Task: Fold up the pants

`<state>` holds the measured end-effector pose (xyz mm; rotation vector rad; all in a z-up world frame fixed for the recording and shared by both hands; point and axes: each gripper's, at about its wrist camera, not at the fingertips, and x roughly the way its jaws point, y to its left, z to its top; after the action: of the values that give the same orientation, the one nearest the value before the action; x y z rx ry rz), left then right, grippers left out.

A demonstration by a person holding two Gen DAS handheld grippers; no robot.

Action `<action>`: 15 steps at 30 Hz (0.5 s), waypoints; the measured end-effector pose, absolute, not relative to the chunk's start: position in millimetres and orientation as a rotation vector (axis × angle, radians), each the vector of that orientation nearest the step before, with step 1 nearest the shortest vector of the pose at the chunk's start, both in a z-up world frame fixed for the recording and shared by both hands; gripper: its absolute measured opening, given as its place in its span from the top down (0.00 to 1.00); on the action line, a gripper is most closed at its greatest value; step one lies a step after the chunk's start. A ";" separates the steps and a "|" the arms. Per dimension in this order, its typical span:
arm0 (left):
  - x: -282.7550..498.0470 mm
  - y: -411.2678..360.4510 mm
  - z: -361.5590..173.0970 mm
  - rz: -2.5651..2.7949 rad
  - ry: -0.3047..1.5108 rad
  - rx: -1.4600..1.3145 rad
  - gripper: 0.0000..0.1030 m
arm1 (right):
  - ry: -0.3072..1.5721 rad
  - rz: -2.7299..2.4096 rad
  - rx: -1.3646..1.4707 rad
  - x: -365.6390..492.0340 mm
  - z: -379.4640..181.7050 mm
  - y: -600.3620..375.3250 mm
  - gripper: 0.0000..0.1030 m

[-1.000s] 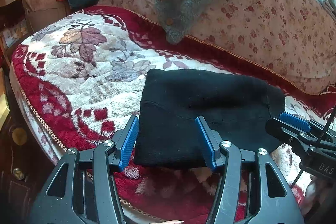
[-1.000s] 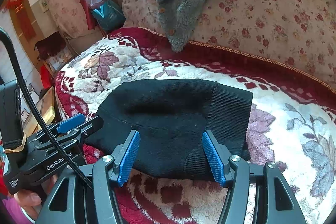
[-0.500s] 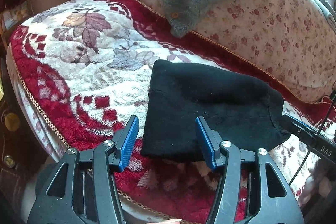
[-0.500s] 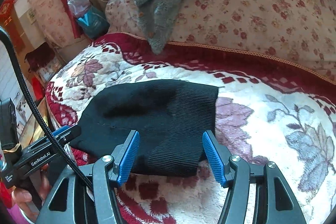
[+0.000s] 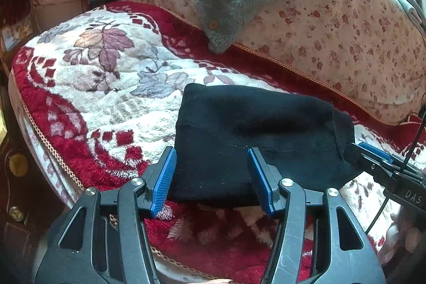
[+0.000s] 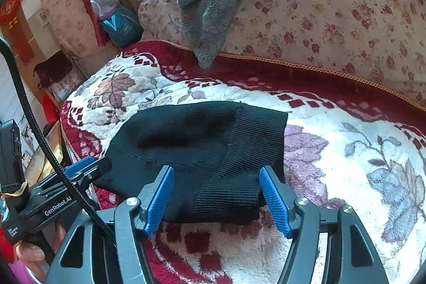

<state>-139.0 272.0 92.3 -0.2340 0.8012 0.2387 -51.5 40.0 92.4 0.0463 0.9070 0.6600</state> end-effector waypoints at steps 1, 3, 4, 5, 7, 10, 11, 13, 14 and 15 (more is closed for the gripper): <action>-139.3 271.2 93.1 0.240 0.798 -0.230 0.46 | 0.904 0.661 0.046 -52.2 93.5 40.7 0.37; -140.4 270.8 94.9 0.242 0.791 -0.225 0.46 | 0.900 0.666 0.042 -53.9 95.5 42.4 0.37; -140.7 270.8 95.6 0.243 0.790 -0.224 0.46 | 0.898 0.668 0.040 -54.7 96.3 43.5 0.37; -141.0 271.0 96.1 0.245 0.789 -0.222 0.46 | 0.895 0.670 0.036 -55.9 97.0 44.7 0.37; -141.5 271.0 97.0 0.248 0.788 -0.219 0.46 | 0.892 0.671 0.032 -57.4 97.9 45.9 0.37; -142.6 270.0 98.4 0.252 0.786 -0.218 0.46 | 0.887 0.678 0.030 -59.6 99.9 46.9 0.37; -142.6 270.1 98.8 0.254 0.785 -0.218 0.46 | 0.886 0.680 0.030 -59.7 100.6 47.3 0.37; -143.0 269.4 99.8 0.257 0.783 -0.216 0.46 | 0.881 0.684 0.033 -59.9 102.7 46.9 0.37; -143.0 269.4 100.0 0.257 0.782 -0.215 0.46 | 0.878 0.685 0.035 -60.8 104.0 47.2 0.37; -143.1 269.6 100.3 0.257 0.782 -0.215 0.46 | 0.875 0.689 0.036 -61.5 105.3 47.5 0.37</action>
<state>-143.1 269.6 100.3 -0.2146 0.7815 0.2566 -61.5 47.6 105.3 0.0360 0.8750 0.6886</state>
